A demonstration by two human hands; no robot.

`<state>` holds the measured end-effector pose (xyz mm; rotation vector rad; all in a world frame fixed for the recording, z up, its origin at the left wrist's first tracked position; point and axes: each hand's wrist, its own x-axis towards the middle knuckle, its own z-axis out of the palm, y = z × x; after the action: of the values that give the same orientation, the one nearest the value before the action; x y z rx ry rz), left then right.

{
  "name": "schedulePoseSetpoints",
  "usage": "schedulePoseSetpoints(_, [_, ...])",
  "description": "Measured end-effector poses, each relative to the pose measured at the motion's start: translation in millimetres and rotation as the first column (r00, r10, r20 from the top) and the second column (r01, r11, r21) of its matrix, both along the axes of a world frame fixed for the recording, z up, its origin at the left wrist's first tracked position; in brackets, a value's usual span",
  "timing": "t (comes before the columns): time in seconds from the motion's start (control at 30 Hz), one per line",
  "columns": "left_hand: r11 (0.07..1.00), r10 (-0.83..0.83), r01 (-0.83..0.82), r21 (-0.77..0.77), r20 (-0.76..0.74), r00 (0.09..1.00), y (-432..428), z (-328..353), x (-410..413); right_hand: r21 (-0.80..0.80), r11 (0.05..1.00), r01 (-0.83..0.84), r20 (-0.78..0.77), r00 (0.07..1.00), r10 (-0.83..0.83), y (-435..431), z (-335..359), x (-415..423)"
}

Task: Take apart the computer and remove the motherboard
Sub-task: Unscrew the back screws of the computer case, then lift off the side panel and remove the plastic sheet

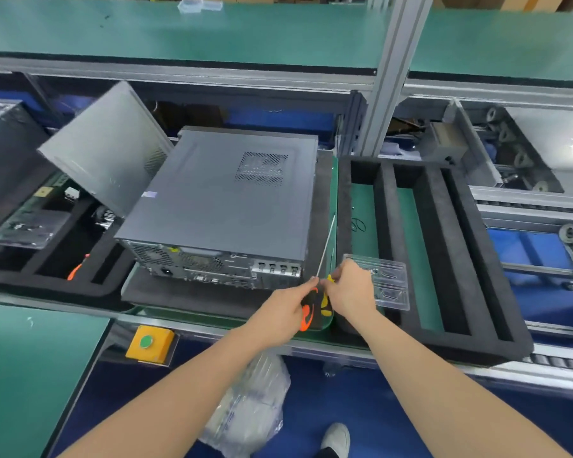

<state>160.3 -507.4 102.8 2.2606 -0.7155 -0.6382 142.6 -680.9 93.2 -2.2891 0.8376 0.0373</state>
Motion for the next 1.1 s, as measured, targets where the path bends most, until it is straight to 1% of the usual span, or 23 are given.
schedulePoseSetpoints(0.1, [0.993, 0.043, -0.040, -0.110, 0.022, 0.999, 19, 1, -3, -0.073, 0.997, -0.001, 0.011, 1.000, 0.002, 14, -9, -3])
schedulePoseSetpoints(0.13, [0.991, 0.061, -0.057, -0.119, 0.031, 0.998, 23, 1, -4, -0.085, 0.996, 0.002, 0.011, 1.000, -0.001, 18, -12, -5])
schedulePoseSetpoints(0.3, [0.994, 0.085, -0.081, -0.069, 0.053, 0.995, 37, 3, 1, -0.089, 0.996, 0.011, 0.026, 1.000, -0.009, 24, -21, -14])
schedulePoseSetpoints(0.4, [0.992, 0.117, -0.115, -0.050, 0.056, 0.992, 47, 3, 6, -0.124, 0.992, -0.007, 0.024, 1.000, 0.010, 24, -22, -16])
schedulePoseSetpoints(0.53, [0.988, 0.154, -0.154, -0.030, 0.019, 0.988, 60, 4, 11, -0.139, 0.990, 0.032, 0.014, 0.999, -0.030, 29, -20, -19])
schedulePoseSetpoints(0.7, [0.990, 0.140, -0.140, -0.018, 0.004, 0.990, 71, 1, 14, -0.132, 0.988, 0.080, 0.018, 0.997, -0.079, 34, -18, -28])
schedulePoseSetpoints(0.87, [0.989, 0.141, -0.142, -0.040, -0.021, 0.990, 77, 0, 14, -0.132, 0.988, 0.082, 0.011, 0.997, -0.082, 40, -11, -39])
schedulePoseSetpoints(0.97, [0.983, 0.171, -0.172, -0.063, -0.019, 0.985, 81, 1, 14, -0.152, 0.980, 0.131, 0.084, 0.989, -0.120, 47, 2, -43])
schedulePoseSetpoints(1.1, [0.947, 0.289, -0.289, -0.140, -0.026, 0.957, 87, 9, 16, -0.065, 0.985, 0.160, 0.252, 0.958, -0.139, 68, 33, -37])
